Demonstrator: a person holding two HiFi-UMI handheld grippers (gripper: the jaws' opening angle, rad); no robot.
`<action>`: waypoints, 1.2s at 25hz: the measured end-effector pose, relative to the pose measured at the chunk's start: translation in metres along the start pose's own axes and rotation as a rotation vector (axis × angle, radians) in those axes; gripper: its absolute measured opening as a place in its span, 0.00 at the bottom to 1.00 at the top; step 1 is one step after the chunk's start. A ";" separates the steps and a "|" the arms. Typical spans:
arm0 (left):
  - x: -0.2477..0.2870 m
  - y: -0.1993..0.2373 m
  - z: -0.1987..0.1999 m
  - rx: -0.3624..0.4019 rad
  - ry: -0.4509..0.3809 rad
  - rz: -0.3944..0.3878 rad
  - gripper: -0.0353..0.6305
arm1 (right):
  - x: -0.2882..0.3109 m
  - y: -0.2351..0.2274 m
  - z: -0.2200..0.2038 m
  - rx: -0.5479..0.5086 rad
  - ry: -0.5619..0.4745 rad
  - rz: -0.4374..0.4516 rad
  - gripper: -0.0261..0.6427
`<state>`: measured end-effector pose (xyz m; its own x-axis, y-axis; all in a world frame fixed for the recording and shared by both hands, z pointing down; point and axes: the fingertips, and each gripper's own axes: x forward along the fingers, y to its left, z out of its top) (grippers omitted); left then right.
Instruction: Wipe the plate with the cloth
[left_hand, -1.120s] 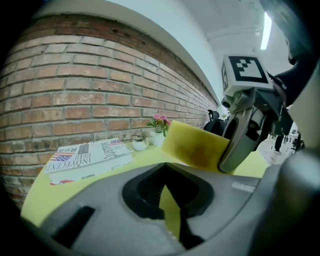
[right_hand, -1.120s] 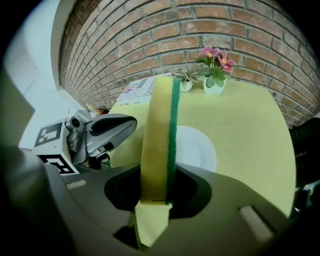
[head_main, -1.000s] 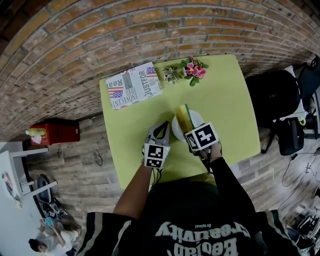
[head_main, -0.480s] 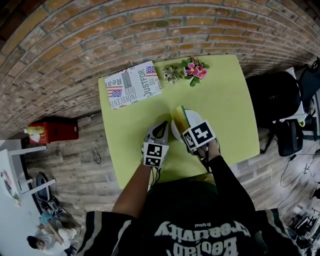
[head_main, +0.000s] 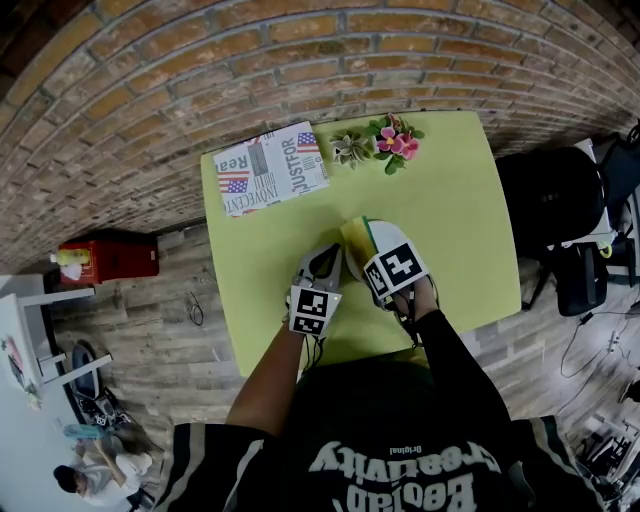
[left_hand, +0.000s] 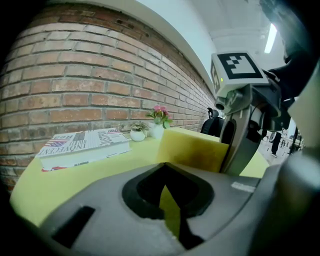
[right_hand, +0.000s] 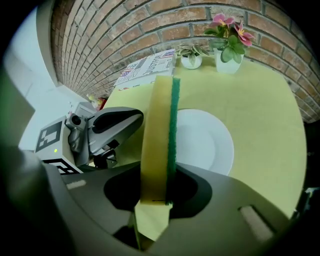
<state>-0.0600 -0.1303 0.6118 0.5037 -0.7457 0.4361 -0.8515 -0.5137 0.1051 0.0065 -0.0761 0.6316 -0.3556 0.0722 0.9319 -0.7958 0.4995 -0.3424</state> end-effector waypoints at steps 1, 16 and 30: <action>0.000 0.000 0.000 -0.001 -0.002 -0.002 0.06 | 0.000 -0.001 0.000 0.001 0.000 -0.001 0.23; 0.000 -0.001 0.000 0.003 -0.001 -0.006 0.06 | -0.002 -0.010 -0.004 0.026 0.000 -0.010 0.23; 0.001 0.000 0.000 0.009 0.003 0.017 0.06 | -0.014 -0.038 -0.014 0.084 -0.008 -0.041 0.23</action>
<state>-0.0596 -0.1310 0.6126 0.4889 -0.7532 0.4401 -0.8586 -0.5047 0.0901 0.0485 -0.0835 0.6333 -0.3253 0.0461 0.9445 -0.8479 0.4279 -0.3129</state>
